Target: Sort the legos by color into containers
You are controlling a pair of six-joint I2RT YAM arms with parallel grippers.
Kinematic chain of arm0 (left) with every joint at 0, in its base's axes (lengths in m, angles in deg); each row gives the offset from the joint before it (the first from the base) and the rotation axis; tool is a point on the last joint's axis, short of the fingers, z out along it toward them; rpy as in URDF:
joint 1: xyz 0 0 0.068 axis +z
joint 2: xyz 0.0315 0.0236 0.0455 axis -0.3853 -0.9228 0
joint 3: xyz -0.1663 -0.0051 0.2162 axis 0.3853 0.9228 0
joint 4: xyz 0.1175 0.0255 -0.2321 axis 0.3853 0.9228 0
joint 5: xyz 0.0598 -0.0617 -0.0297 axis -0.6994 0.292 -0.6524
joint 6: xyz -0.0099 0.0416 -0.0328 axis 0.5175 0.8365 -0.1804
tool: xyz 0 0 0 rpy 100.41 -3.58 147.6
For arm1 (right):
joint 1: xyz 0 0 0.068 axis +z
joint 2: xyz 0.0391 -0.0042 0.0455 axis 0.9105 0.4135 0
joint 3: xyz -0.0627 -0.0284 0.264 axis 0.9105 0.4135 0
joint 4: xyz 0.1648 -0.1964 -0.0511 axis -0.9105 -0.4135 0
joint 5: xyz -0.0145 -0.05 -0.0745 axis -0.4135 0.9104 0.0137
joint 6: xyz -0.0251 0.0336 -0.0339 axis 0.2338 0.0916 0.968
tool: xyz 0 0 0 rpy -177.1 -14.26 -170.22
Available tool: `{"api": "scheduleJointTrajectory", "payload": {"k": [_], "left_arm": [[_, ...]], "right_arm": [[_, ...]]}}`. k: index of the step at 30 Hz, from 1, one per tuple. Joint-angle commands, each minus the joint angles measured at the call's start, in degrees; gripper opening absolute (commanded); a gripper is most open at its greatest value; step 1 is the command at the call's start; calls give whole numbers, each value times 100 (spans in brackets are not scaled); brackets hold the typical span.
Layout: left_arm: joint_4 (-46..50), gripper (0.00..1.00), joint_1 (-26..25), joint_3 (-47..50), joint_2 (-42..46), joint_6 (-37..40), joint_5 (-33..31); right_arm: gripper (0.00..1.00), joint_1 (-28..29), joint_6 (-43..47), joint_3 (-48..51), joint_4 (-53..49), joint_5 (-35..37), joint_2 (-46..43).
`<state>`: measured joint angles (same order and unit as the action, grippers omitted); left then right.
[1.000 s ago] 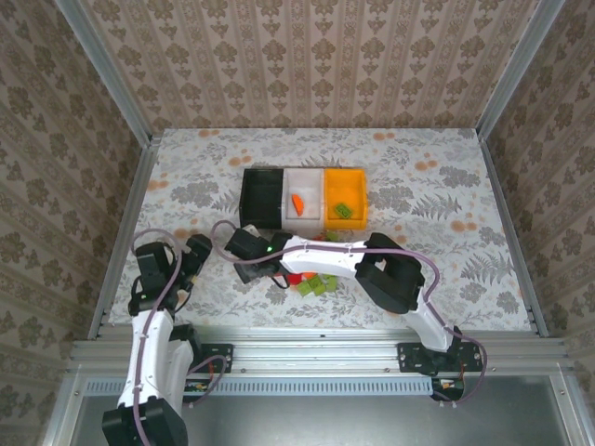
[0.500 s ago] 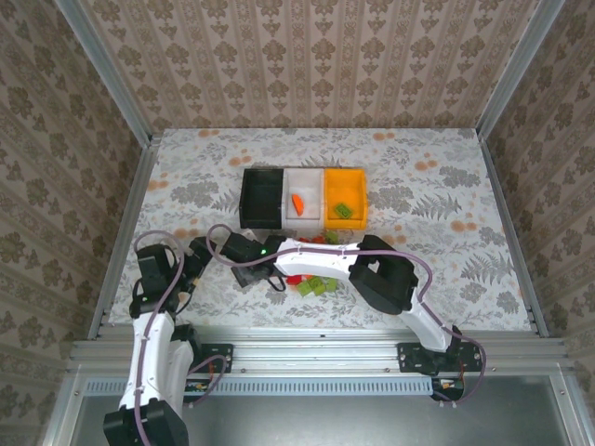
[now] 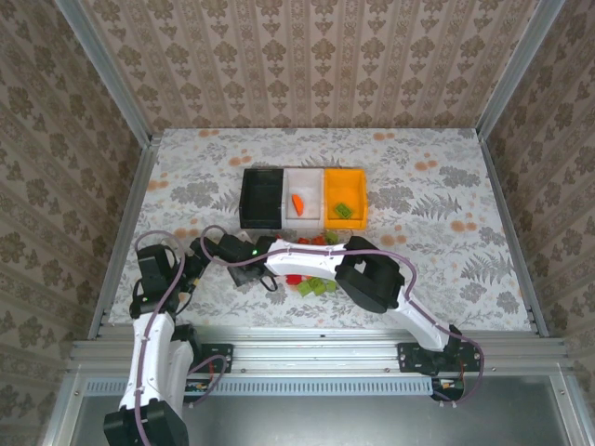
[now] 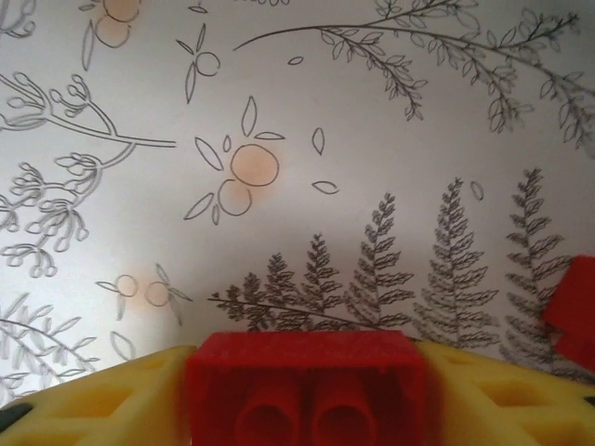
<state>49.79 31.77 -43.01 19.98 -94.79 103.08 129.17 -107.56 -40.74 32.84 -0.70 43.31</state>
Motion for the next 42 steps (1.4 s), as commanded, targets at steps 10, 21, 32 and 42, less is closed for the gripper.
{"api": "scheduleJointTrajectory", "payload": {"k": [10,21,32,42], "left_arm": [[-116,100,66,91,51,145,46],[-923,100,-380,379,106,-561,296],[-867,100,-2062,407,-553,-501,-707],[-580,100,-2059,495,145,-612,-962]], "right_arm": [[39,-66,205,550,422,172,-1160],[42,-1364,870,-892,-211,-406,-816],[45,-1827,1298,-3484,-1406,-376,978],[48,-1849,1451,-3552,-1373,-333,1245]]}}
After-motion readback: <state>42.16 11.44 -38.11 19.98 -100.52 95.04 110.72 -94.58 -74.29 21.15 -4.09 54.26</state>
